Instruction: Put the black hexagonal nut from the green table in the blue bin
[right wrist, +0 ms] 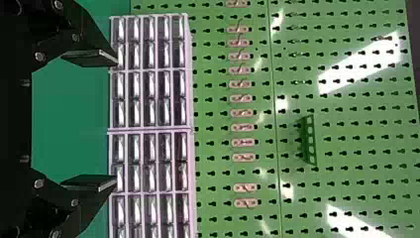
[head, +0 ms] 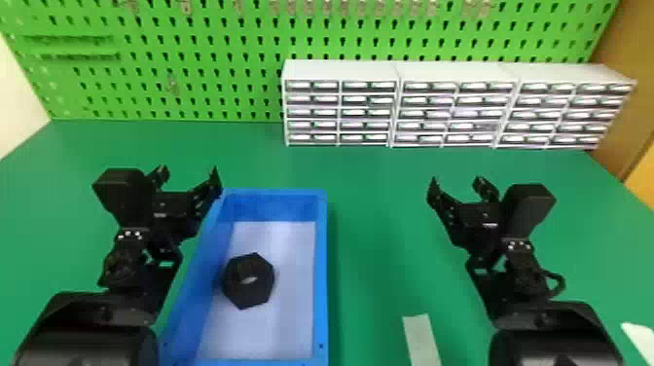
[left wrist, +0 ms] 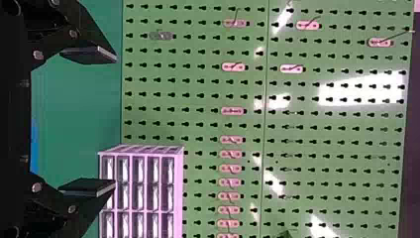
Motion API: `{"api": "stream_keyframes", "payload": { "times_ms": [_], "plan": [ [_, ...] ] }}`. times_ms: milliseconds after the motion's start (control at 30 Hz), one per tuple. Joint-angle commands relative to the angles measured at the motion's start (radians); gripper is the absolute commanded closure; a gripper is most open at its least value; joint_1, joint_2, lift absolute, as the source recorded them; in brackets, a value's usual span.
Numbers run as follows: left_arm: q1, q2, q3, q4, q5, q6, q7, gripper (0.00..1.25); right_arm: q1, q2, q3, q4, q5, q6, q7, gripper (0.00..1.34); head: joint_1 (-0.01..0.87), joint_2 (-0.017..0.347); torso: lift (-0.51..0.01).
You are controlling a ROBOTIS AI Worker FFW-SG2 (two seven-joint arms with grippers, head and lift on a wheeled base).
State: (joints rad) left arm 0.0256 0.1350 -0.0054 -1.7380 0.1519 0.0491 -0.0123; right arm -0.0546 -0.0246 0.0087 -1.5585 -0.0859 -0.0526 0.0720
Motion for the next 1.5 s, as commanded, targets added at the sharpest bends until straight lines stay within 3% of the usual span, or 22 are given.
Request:
{"api": "stream_keyframes", "payload": {
  "times_ms": [0, 1467],
  "plan": [
    [-0.001, 0.000, -0.001, 0.000, -0.002, 0.000, 0.000, 0.37, -0.005, -0.002, 0.007, 0.000, 0.000, 0.000, 0.000, 0.43, 0.686, 0.052, -0.097],
    [-0.007, 0.000, -0.004, 0.000, 0.003, 0.000, 0.000, 0.37, -0.010, 0.000, 0.014, 0.000, -0.003, 0.000, 0.000, 0.43, 0.686, 0.052, -0.097]
  ]
}}
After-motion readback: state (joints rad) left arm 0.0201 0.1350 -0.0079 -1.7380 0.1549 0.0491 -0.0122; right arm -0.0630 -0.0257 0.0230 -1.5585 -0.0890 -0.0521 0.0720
